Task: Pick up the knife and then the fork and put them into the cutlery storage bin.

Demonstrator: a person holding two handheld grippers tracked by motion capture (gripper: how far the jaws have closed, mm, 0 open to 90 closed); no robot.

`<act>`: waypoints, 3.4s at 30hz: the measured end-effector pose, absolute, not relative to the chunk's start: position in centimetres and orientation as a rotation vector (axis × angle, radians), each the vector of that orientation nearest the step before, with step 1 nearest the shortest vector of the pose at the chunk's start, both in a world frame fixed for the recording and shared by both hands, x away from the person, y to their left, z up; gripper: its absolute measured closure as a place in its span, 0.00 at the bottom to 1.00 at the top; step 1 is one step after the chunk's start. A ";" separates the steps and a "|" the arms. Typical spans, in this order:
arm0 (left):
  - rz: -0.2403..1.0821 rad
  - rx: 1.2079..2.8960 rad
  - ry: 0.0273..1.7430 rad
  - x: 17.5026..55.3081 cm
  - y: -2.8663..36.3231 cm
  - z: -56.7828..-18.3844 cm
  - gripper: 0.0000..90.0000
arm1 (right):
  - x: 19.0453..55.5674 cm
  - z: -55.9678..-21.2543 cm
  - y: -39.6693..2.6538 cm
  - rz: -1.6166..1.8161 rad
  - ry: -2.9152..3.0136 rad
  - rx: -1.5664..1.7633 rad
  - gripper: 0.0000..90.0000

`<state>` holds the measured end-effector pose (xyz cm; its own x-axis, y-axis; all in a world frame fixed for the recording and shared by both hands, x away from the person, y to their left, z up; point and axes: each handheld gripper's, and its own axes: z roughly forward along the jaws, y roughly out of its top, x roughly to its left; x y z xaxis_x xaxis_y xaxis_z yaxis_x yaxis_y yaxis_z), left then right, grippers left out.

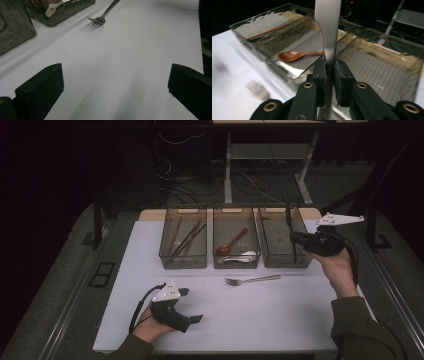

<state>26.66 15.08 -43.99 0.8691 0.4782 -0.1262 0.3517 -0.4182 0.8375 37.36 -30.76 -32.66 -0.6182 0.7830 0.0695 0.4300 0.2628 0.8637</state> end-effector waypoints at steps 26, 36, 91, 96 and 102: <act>0.159 2.050 0.593 26.5 15.0 -43.9 0.00 | 44.1 -35.4 -32.5 0.982 2.181 1.261 0.89; 0.157 2.048 0.593 26.5 14.9 -44.0 0.00 | 44.6 -37.5 -32.7 0.845 2.291 1.275 0.89; 0.150 2.058 0.587 26.4 14.6 -44.0 0.00 | 35.9 -36.9 -29.3 1.191 2.365 1.102 0.98; 0.153 2.062 0.581 26.4 14.7 -44.0 0.00 | 35.8 -38.4 -28.2 1.114 2.427 1.070 0.99; 0.153 2.061 0.581 26.4 14.7 -44.0 0.00 | 36.1 -40.3 -27.2 1.041 2.458 1.070 0.99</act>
<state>26.37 14.70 -44.02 0.8789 0.4613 -0.1211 0.3415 -0.4314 0.8350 36.13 -27.24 -40.31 -0.6930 0.7199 0.0402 0.5297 0.4705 0.7057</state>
